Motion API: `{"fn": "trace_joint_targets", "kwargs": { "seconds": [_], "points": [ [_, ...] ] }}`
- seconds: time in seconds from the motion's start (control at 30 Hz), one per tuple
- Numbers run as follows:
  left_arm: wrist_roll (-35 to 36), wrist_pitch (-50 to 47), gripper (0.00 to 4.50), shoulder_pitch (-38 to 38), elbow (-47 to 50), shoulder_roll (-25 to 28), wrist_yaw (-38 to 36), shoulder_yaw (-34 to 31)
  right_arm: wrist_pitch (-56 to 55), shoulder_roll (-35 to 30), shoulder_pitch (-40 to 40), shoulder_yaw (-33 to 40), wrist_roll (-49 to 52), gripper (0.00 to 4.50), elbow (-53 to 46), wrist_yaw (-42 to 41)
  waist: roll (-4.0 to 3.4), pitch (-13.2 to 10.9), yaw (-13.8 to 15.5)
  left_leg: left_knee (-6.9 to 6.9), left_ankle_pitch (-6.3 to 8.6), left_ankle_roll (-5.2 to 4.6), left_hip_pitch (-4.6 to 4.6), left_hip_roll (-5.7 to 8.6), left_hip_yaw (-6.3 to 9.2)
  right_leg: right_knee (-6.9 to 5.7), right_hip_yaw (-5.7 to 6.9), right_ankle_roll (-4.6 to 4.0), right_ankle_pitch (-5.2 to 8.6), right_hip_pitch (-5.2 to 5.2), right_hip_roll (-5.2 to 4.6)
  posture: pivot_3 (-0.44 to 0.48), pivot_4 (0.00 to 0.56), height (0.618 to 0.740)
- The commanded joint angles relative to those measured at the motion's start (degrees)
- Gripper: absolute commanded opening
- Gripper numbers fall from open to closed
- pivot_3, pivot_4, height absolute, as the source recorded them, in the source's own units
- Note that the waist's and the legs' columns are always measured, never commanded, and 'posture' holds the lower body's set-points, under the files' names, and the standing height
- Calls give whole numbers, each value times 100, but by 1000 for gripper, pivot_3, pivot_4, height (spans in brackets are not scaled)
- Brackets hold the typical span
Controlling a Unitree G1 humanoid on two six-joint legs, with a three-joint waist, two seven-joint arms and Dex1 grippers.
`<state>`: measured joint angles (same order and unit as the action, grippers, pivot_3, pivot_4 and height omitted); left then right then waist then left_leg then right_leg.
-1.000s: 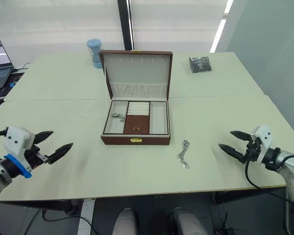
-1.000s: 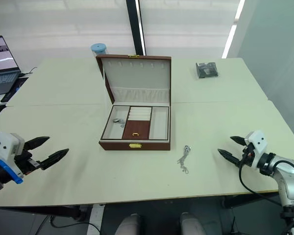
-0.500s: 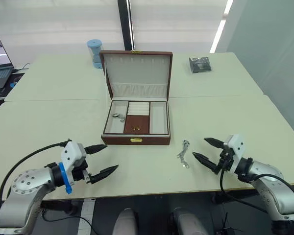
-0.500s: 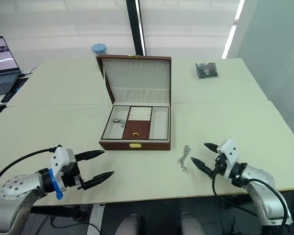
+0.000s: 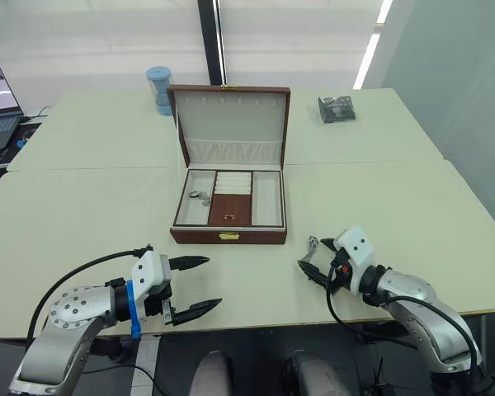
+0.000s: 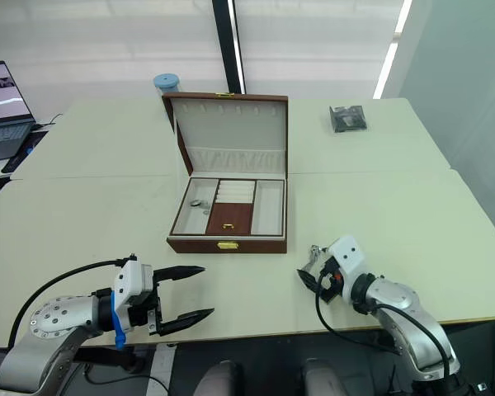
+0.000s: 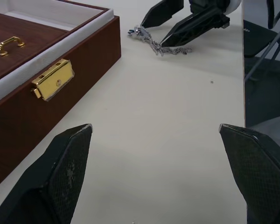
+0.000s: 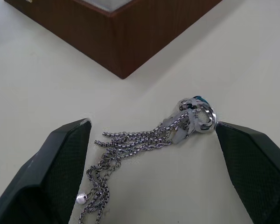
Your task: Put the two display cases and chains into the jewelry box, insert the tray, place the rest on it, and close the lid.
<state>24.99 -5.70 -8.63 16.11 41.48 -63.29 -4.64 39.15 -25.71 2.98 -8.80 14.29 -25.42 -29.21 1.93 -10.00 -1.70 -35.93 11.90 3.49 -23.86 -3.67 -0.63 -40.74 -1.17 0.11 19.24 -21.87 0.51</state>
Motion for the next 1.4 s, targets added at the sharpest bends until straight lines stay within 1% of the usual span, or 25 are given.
{"fn": "trace_joint_targets", "kwargs": {
  "seconds": [0.03, 0.23, 0.43, 0.5, 0.57, 0.6, 0.63, 0.8, 0.87, 1.1, 1.13, 1.4],
  "points": [
    [-23, 76, 4500, 22, 246, -12, 39, 24, 80, -36, 3, -153, -138, 4477, -266, 106, 2, 1, -1, 0, 0, 0, 1, 0, 1, 0, -1, 0, 0, 0, 0, 0, 150, 740],
    [-41, -17, 4500, 81, 324, -65, 189, 95, 2, -91, 65, -541, -522, 4477, -51, 210, 13, 9, -11, -1, 0, 0, 2, 0, 3, 0, 0, 1, 0, 0, 9, 0, 150, 740],
    [-56, -7, 4500, 74, 305, -81, 278, 101, 132, -25, 170, -641, -852, 4477, 337, 405, 20, 18, -15, -2, 0, 0, 11, -4, 6, -1, 0, 0, 0, 9, 15, 0, 150, 740],
    [-58, 26, 4500, 69, 262, -74, 280, 82, 177, 23, 197, -594, -831, 4193, 377, 445, 25, 23, -12, -2, 0, 0, 13, -4, 6, -1, 4, 0, 0, 12, 15, 0, 150, 740],
    [-55, 45, 4500, 64, 238, -71, 274, 69, 215, 56, 209, -552, -812, 3713, 393, 455, 28, 27, -13, -3, 0, 0, 13, -4, 6, -1, 4, 0, 0, 13, 15, 0, 150, 740],
    [-54, 50, 4500, 62, 233, -71, 272, 67, 237, 66, 210, -538, -804, 3592, 397, 460, 30, 30, -11, -3, 0, 0, 13, -4, 7, -1, 4, 0, 0, 13, 15, 0, 150, 740],
    [-54, 60, 4500, 57, 226, -71, 269, 64, 252, 68, 209, -528, -802, 3093, 407, 467, 31, 30, -11, -3, 0, 0, 13, -4, 7, 0, 4, 0, 0, 14, 14, 0, 150, 740],
    [-61, 90, 4500, 65, 160, -92, 268, 73, 415, 113, 185, -432, -752, 2030, 455, 507, 32, 34, -3, -3, 0, 0, 13, -3, 12, 0, 5, 0, 0, 15, 14, 0, 150, 740],
    [-62, 95, 4500, 81, 137, -106, 264, 87, 459, 136, 187, -391, -725, 1727, 447, 510, 32, 34, -1, -4, 0, 0, 13, -3, 13, 0, 5, 0, 0, 16, 14, 0, 150, 740],
    [-63, 138, 4500, 135, 64, -163, 238, 107, 455, 167, 223, -261, -668, 95, 453, 516, 34, 36, -1, -4, 0, 0, 12, -2, 13, 1, 5, 0, 0, 16, 14, 0, 150, 740],
    [-61, 143, 4500, 143, 53, -171, 234, 111, 430, 178, 224, -239, -653, 42, 446, 521, 34, 36, -1, -4, 0, 0, 12, -2, 13, 1, 6, 0, 0, 16, 14, 0, 150, 740],
    [-71, 124, 4500, 192, 59, -230, 240, 153, 49, 214, 211, -43, -421, 42, 208, 280, 33, 35, -1, -4, 0, 0, 10, -2, 14, 2, 7, 0, 0, 17, 14, 0, 150, 740]
  ]
}}
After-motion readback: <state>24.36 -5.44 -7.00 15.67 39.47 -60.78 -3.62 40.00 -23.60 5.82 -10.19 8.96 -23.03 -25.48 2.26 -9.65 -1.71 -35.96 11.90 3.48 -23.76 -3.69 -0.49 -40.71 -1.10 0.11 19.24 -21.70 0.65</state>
